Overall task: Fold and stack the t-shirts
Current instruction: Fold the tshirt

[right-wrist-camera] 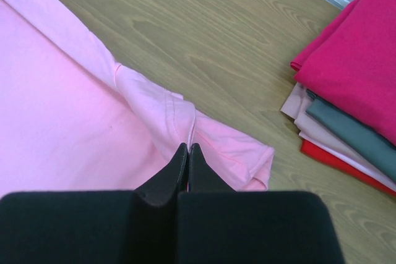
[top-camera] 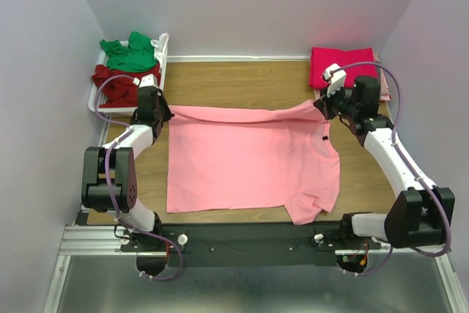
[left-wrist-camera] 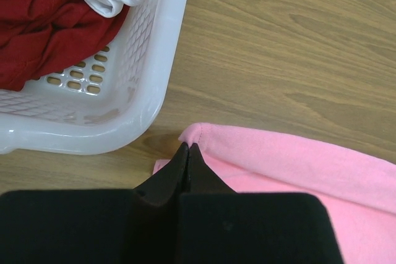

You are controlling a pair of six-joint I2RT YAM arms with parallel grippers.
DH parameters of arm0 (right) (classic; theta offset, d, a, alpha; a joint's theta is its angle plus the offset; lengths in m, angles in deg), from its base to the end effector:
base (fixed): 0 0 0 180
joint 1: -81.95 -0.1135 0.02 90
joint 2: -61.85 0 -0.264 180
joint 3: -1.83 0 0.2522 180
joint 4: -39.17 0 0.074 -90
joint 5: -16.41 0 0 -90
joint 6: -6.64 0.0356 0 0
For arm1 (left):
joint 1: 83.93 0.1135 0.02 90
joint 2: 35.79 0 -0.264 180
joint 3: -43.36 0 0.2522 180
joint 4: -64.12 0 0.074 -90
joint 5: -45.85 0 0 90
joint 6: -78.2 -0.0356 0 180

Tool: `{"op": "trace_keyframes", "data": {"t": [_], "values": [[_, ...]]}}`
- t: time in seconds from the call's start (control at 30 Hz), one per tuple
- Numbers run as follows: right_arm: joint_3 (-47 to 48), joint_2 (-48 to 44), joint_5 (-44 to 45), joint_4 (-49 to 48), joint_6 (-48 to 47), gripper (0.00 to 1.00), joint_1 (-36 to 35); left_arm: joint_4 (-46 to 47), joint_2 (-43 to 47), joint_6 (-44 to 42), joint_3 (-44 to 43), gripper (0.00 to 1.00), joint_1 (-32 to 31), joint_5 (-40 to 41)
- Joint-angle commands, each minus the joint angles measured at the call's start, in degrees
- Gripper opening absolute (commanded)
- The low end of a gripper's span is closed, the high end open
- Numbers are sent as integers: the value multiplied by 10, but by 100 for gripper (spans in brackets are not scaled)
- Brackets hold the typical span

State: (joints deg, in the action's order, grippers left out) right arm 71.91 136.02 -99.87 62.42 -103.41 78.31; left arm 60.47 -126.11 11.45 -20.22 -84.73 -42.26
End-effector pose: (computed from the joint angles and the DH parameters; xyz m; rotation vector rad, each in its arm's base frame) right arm 0.2920 0.0344 0.3009 -0.6841 1.8865 0.2864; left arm 0.3412 -0.0036 0.2086 -0.4299 2.0641 -0.2176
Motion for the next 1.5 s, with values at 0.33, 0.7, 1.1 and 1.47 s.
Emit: {"op": "trace_keyframes", "data": {"t": [0.33,0.7,1.1,1.47], "values": [[-32,-42,-1,-5,7,0,6,-13,19,4,15,0,4,28],[-49,-55,3,-4,3,0,6,-17,25,7,24,0,4,29],[-59,-56,16,-4,-8,0,11,-18,39,13,39,0,4,21],[-67,-52,18,-4,-11,0,15,-25,45,22,59,1,4,12]]}}
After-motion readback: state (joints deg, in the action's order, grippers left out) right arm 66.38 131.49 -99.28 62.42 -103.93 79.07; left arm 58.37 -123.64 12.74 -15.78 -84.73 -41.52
